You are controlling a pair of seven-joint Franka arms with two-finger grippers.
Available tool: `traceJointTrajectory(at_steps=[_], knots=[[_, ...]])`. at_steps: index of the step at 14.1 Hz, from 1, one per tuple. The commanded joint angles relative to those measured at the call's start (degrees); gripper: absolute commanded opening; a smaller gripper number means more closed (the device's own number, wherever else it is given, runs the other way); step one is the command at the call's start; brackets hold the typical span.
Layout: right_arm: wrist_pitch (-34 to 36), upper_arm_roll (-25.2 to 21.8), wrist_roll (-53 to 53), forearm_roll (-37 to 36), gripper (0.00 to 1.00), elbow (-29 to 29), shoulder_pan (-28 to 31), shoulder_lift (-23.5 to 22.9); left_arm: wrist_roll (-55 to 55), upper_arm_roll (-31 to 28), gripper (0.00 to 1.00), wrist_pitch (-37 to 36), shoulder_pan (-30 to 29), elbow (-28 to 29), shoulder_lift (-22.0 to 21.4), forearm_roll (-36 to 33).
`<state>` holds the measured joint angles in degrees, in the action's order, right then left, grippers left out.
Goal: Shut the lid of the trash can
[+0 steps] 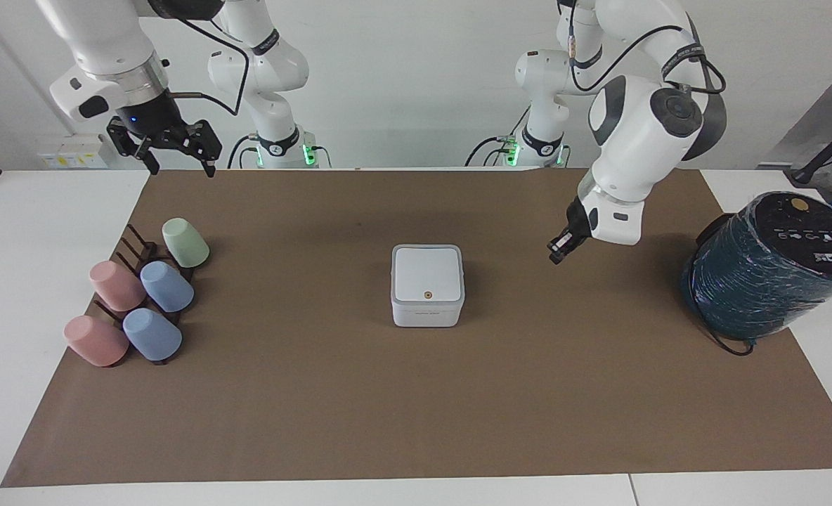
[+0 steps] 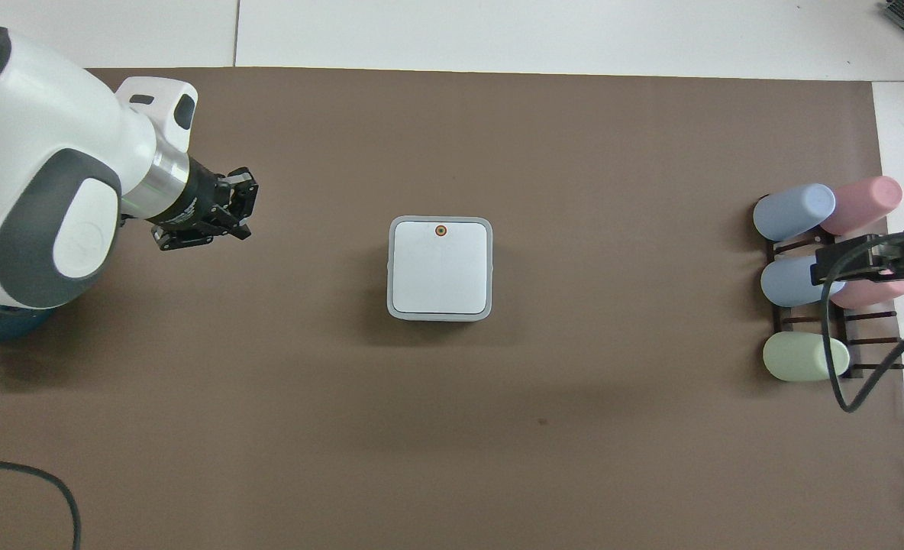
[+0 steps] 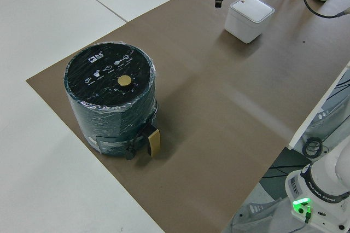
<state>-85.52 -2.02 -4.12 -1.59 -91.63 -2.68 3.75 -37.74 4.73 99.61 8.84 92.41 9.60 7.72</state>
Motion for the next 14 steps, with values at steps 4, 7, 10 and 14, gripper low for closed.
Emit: traceJointTrajectory(at_steps=[4, 7, 10, 14], knots=[[0.3, 0.1, 1.1, 0.4, 1.00, -0.7, 0.2, 0.9, 23.4, -0.3, 0.03, -9.4, -6.0, 0.5, -6.1, -0.3], [0.3, 0.0, 1.1, 0.4, 1.00, -0.7, 0.2, 0.9, 29.9, -0.4, 0.05, -12.3, -6.3, 0.7, -8.6, -5.7], [0.3, 0.1, 1.1, 0.4, 1.00, -0.7, 0.2, 0.9, 33.8, -0.3, 0.13, -13.4, -5.8, 0.7, -10.3, -7.8], [0.3, 0.1, 1.1, 0.4, 1.00, -0.7, 0.2, 0.9, 34.5, 0.1, 0.41, -12.3, -5.6, 0.3, -11.8, -7.9]])
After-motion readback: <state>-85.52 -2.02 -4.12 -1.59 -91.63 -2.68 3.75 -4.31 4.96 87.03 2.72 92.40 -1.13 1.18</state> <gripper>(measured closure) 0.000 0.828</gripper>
